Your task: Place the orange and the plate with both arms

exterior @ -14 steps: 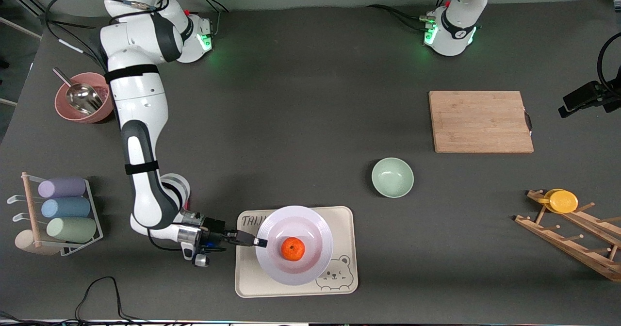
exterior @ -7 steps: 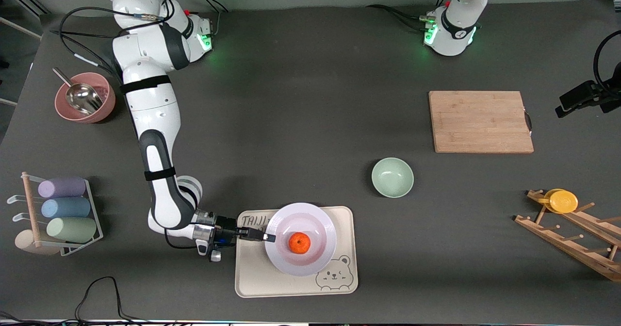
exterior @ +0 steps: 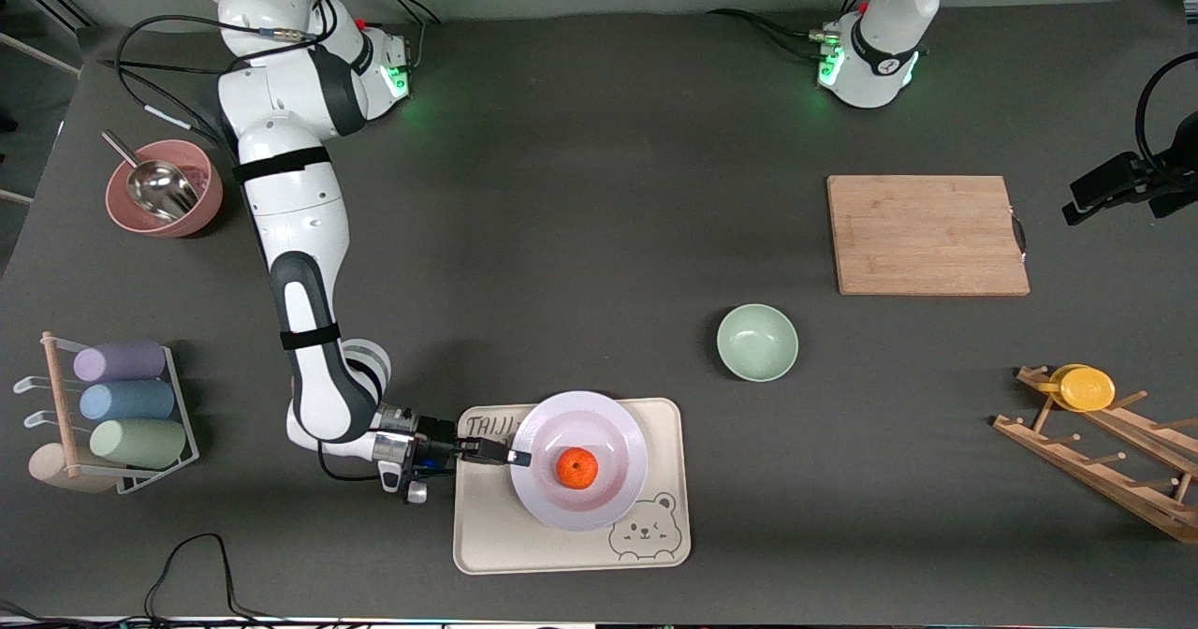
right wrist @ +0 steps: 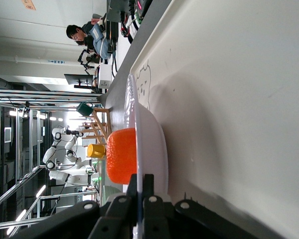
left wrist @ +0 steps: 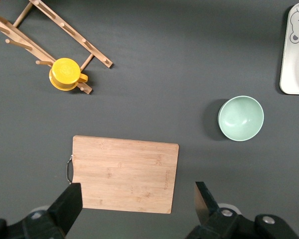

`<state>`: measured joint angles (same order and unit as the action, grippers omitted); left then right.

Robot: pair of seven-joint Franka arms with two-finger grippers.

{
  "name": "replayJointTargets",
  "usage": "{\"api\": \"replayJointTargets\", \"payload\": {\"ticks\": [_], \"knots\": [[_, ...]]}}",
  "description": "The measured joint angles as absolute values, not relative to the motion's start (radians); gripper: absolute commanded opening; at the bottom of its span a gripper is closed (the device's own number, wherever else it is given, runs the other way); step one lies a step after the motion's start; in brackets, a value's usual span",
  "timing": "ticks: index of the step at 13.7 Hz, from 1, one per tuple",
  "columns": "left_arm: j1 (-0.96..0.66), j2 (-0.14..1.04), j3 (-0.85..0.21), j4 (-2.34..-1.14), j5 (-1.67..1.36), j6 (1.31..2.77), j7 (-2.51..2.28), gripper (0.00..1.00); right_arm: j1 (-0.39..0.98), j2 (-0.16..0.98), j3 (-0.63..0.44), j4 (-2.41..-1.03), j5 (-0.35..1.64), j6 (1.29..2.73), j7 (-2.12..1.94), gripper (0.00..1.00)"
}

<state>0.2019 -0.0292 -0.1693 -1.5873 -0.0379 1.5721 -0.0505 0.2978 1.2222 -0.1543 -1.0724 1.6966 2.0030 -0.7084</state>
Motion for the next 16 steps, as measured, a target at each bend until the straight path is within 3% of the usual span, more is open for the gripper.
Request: {"api": "replayJointTargets", "payload": {"ticks": [7,16], "knots": [[0.175,-0.029,-0.151,-1.587,-0.028,1.572,-0.052,1.0,0.298,1.222,-0.158,-1.07,1.685,2.004,-0.708,0.45],[0.175,-0.03,-0.147,-1.583,-0.025,1.574,-0.054,1.0,0.297,1.174,-0.193,-1.052,1.472,2.023,-0.562,0.45]]}}
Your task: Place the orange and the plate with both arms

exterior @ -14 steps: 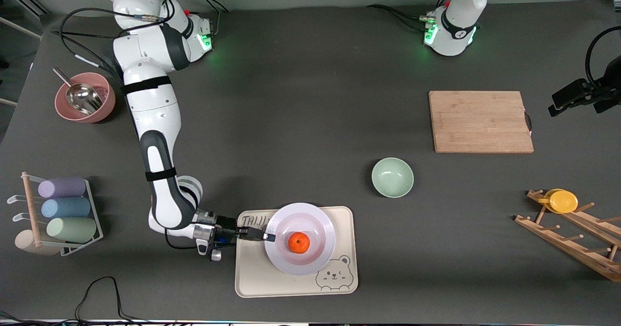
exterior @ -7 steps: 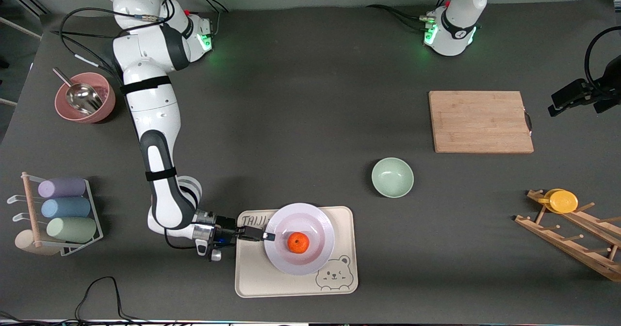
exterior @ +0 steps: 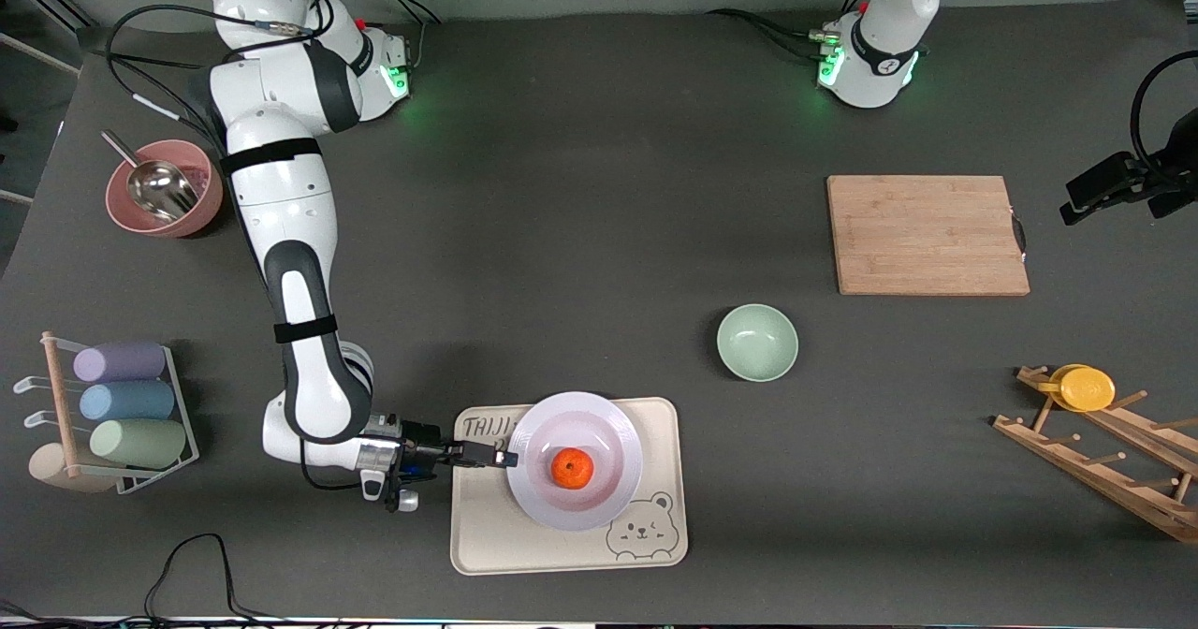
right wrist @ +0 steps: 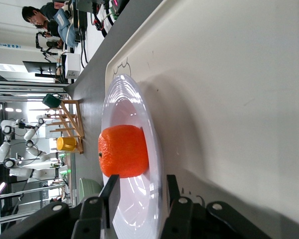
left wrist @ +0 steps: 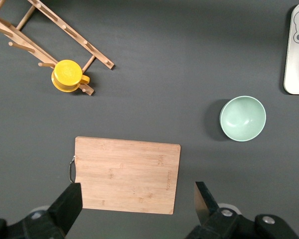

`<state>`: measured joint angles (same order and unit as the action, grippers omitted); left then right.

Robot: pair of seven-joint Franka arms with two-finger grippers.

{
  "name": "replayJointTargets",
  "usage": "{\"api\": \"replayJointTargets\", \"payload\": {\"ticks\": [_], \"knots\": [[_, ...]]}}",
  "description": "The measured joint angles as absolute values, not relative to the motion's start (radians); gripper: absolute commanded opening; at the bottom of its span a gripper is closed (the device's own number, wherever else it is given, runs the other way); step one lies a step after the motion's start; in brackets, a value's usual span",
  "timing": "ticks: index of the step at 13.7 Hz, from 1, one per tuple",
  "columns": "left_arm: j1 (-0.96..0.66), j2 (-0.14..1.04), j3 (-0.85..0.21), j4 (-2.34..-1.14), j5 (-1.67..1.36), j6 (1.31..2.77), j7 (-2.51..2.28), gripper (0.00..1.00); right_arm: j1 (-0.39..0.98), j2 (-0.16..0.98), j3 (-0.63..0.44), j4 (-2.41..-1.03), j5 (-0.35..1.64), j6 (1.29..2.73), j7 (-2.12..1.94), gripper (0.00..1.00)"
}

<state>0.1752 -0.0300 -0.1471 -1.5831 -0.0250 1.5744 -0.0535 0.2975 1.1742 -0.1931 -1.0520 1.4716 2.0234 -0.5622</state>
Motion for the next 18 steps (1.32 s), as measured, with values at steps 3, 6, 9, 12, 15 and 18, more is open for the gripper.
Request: {"api": "replayJointTargets", "payload": {"ticks": [3,6,9,12,15,18], "knots": [[0.175,-0.031,-0.144,-1.581,-0.024,1.587,-0.054,1.0,0.294,1.136,-0.233,-1.047,1.339,2.023,-0.53,0.48],[0.175,-0.031,-0.141,-1.581,-0.023,1.599,-0.053,1.0,0.278,1.036,-0.259,-1.063,1.091,1.988,-0.42,0.64],[0.173,-0.031,-0.14,-1.585,-0.022,1.596,-0.021,1.0,0.254,0.877,-0.267,-1.145,0.831,1.908,-0.374,1.0],[0.166,-0.026,-0.141,-1.588,-0.021,1.583,0.012,1.0,0.217,0.701,-0.271,-1.245,0.606,1.825,-0.373,1.0],[0.163,-0.026,-0.141,-1.588,-0.01,1.566,0.021,1.0,0.183,0.507,-0.273,-1.327,0.364,1.759,-0.347,1.0],[0.16,-0.026,-0.141,-1.588,-0.007,1.563,0.042,1.0,0.154,0.311,-0.27,-1.409,0.19,1.665,-0.275,1.0]]}}
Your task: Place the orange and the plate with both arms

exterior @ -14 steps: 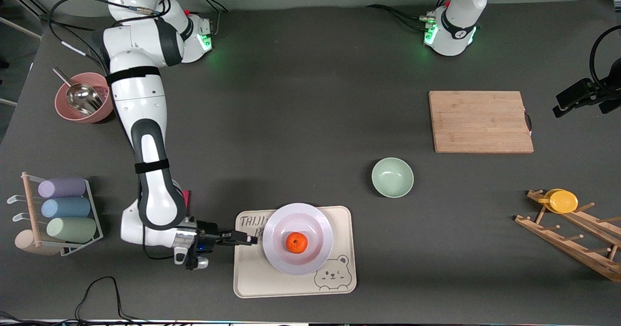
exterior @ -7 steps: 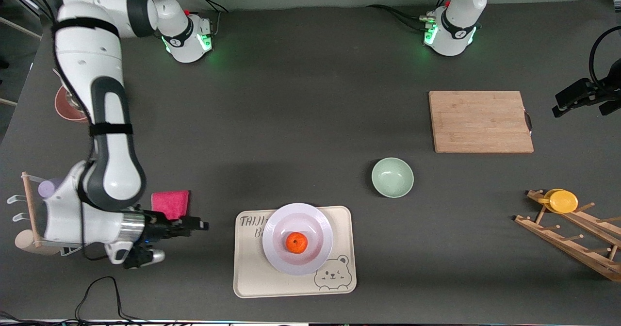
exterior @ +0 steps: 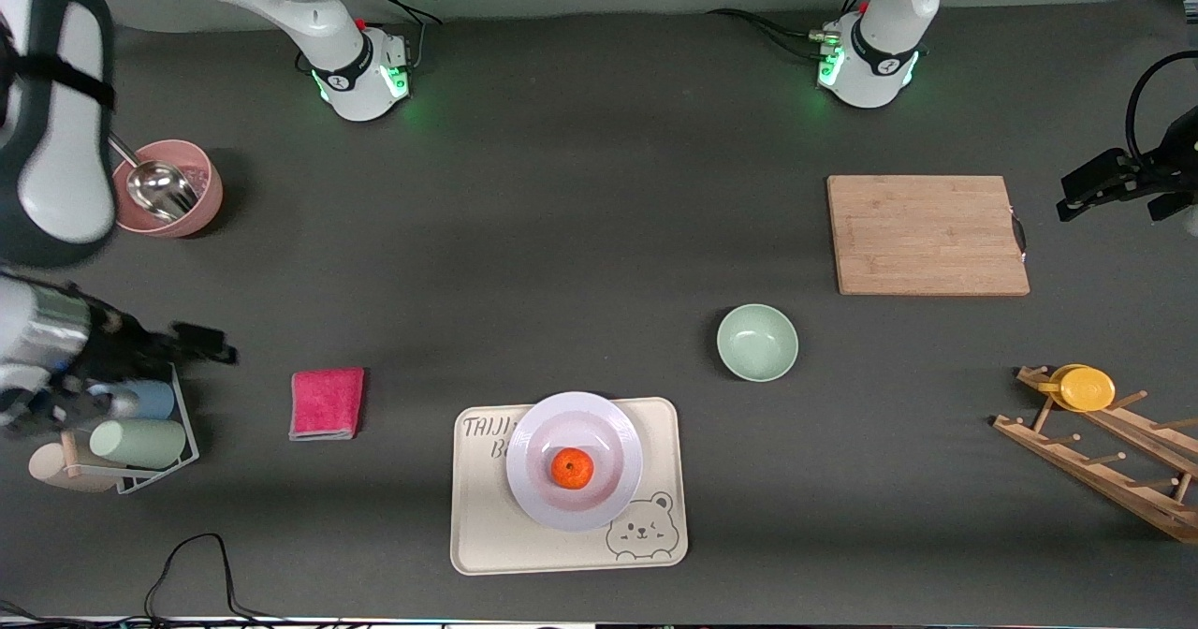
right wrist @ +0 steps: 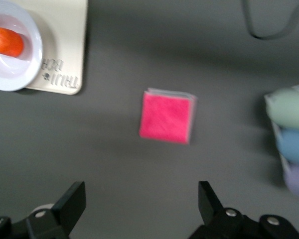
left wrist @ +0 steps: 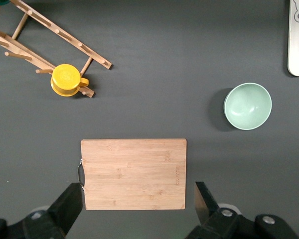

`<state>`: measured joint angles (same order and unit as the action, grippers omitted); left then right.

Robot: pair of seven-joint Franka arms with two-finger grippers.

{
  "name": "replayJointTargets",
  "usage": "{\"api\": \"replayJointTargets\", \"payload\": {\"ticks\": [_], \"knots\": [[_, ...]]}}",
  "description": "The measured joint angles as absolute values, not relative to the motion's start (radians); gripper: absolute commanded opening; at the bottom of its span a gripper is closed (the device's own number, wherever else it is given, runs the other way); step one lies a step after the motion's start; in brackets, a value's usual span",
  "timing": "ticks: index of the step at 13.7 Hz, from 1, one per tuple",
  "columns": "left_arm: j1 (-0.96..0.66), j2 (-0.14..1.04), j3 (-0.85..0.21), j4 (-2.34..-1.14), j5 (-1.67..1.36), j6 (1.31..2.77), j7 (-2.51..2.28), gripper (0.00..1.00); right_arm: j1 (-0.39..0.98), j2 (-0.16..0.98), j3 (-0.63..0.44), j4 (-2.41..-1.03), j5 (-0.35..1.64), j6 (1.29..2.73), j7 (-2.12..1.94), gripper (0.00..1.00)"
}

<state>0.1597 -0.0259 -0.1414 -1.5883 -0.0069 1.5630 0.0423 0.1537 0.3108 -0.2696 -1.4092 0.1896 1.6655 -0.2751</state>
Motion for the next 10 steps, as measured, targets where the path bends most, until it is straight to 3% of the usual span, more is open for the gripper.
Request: {"api": "replayJointTargets", "payload": {"ticks": [4,10], "knots": [[0.16,-0.026,-0.139,-1.588,-0.007,1.549,0.047,1.0,0.054,0.122,-0.17,-1.511,0.073,1.616,-0.212,1.0],[0.162,-0.027,-0.131,-1.587,-0.007,1.545,0.047,1.0,0.034,0.043,-0.1,-1.536,0.046,1.545,-0.076,1.0]]}}
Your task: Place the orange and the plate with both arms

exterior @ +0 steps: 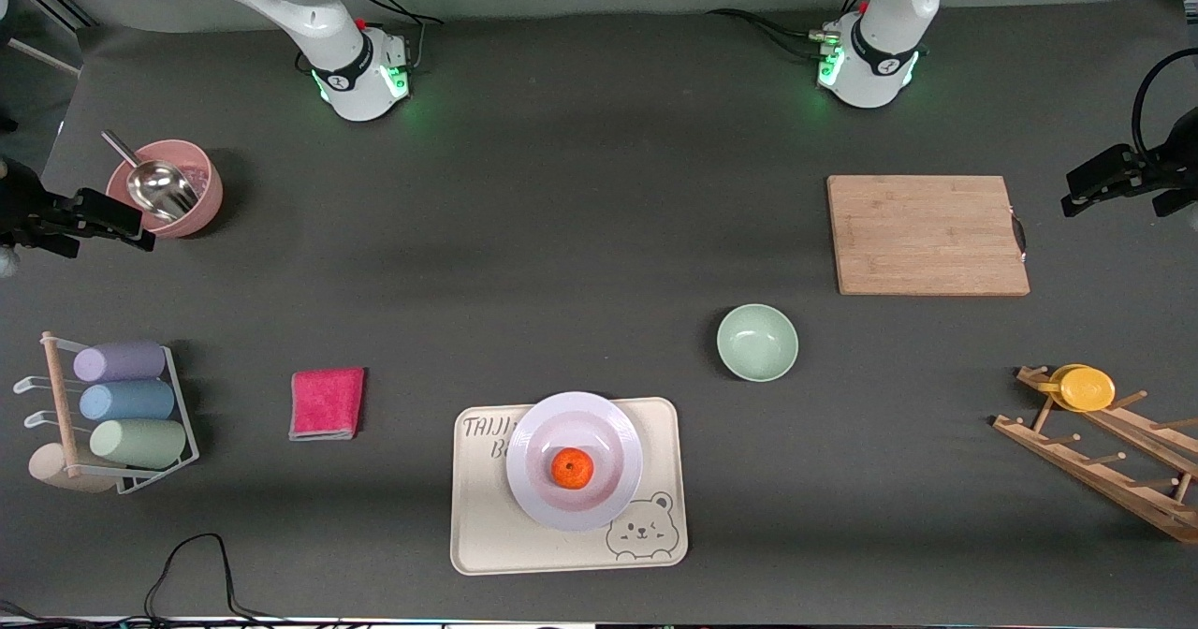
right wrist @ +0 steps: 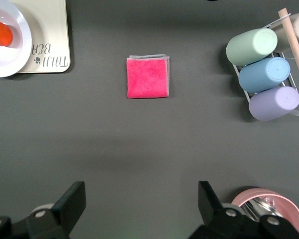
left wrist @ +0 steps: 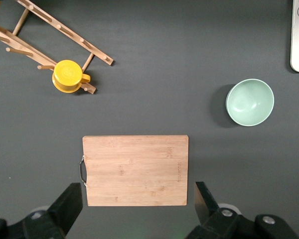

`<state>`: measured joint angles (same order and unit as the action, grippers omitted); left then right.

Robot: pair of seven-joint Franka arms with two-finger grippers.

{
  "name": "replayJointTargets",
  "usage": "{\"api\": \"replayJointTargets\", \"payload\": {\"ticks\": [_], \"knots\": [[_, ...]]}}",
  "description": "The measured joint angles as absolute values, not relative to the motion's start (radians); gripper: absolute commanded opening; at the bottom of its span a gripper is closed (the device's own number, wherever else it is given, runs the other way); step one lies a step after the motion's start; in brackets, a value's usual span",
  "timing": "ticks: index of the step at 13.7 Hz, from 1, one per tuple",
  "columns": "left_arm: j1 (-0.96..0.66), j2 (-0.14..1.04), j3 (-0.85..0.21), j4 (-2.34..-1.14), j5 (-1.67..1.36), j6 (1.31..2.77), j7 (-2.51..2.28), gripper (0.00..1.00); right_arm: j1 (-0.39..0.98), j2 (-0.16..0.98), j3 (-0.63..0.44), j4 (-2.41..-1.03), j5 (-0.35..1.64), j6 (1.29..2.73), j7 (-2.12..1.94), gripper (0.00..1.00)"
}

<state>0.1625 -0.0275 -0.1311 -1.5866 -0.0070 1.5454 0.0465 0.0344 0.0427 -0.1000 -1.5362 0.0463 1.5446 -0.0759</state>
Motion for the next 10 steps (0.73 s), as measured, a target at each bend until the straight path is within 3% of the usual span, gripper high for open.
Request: {"api": "replayJointTargets", "payload": {"ticks": [10], "knots": [[0.163,-0.027,-0.131,-1.588,-0.007,1.541,0.047,1.0,0.049,0.041,-0.101,-1.551,0.021,1.545,-0.06,1.0]]}}
